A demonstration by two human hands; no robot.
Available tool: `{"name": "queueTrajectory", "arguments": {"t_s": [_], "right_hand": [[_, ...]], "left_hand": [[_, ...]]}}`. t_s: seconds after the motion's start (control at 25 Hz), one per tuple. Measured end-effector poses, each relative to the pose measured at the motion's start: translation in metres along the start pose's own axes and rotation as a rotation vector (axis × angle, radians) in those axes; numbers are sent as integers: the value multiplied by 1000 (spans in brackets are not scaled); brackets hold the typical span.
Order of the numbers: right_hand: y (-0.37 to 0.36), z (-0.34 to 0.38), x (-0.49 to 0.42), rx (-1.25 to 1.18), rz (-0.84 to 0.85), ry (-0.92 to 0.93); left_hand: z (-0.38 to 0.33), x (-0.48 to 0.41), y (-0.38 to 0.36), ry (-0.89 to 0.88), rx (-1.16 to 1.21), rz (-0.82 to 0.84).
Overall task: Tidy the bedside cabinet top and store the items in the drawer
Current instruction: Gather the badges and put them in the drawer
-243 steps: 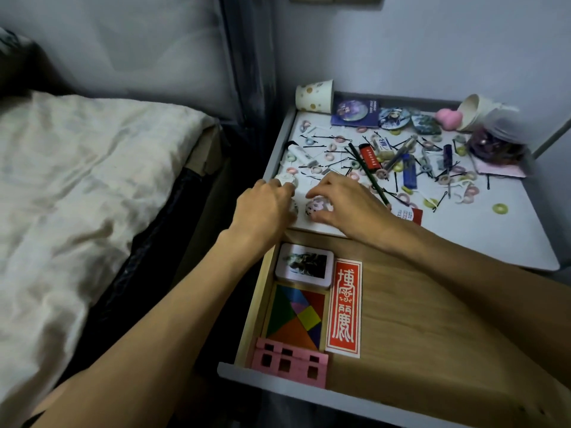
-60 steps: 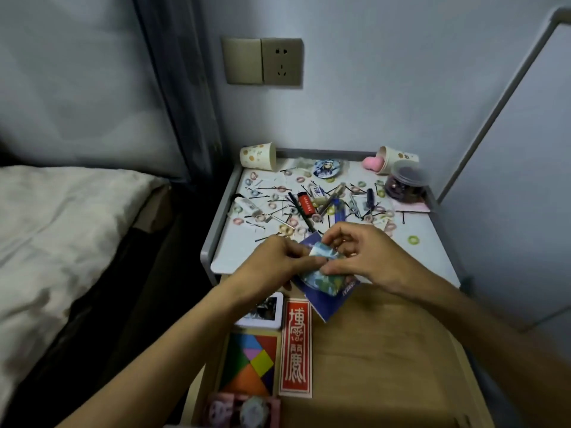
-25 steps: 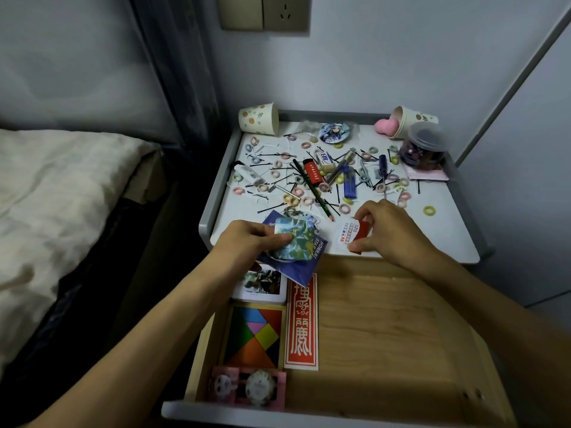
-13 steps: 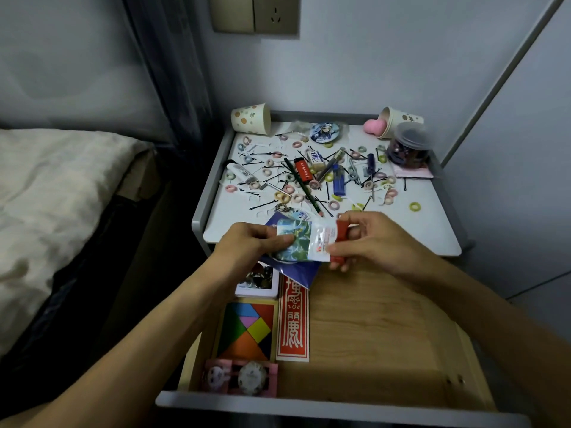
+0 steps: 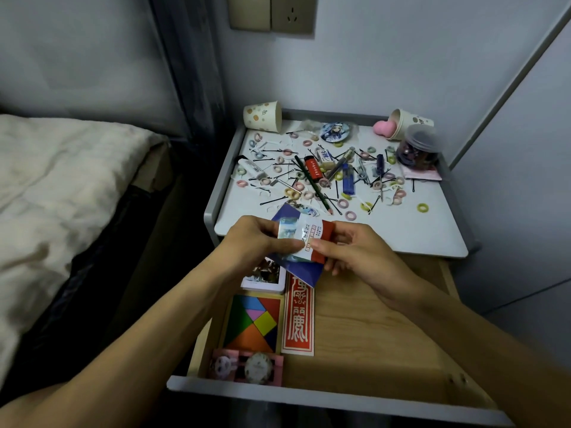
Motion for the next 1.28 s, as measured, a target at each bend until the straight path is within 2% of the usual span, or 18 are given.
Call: {"name": "queueTrajectory", "arguments": {"t_s": [0.12,0.2,0.32,0.4,0.56,0.88,1.08,1.28], "right_hand": [[-11,6,-5,-20,-9,28],[-15,6,-7,-81,14,35],[-21,-11,-7,-112,33,-25],[-33,-37,-18,-92,35,-146],[-65,-78,-63,-151,-24,-317],[-90,-104,-124,-131,-171,-369],[-87,-107,-127,165,-231,-380],[-91,-100,-115,-28,-188,-338]], "left_hand": [[-8,9,11,-24,-76,10],[-11,13,33,-44,-204,-53],[-6,24,93,-42,-537,-423],[-1,32,121,-39,-602,-538],[-1,31,135,-95,-527,-509],[-4,26,143,-162,-505,-519],[0,21,141,-158,-513,-497],[-1,22,139,-152,-509,-503]]}}
Point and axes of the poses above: each hand's wrist, its own x-axis away from the middle knuckle, its own y-axis out of the back of the hand, z = x × y, the point moved 4 cm from there along -x, towards the middle knuckle, and after that the axes turned 12 degrees about z, right-handed, at the moved point
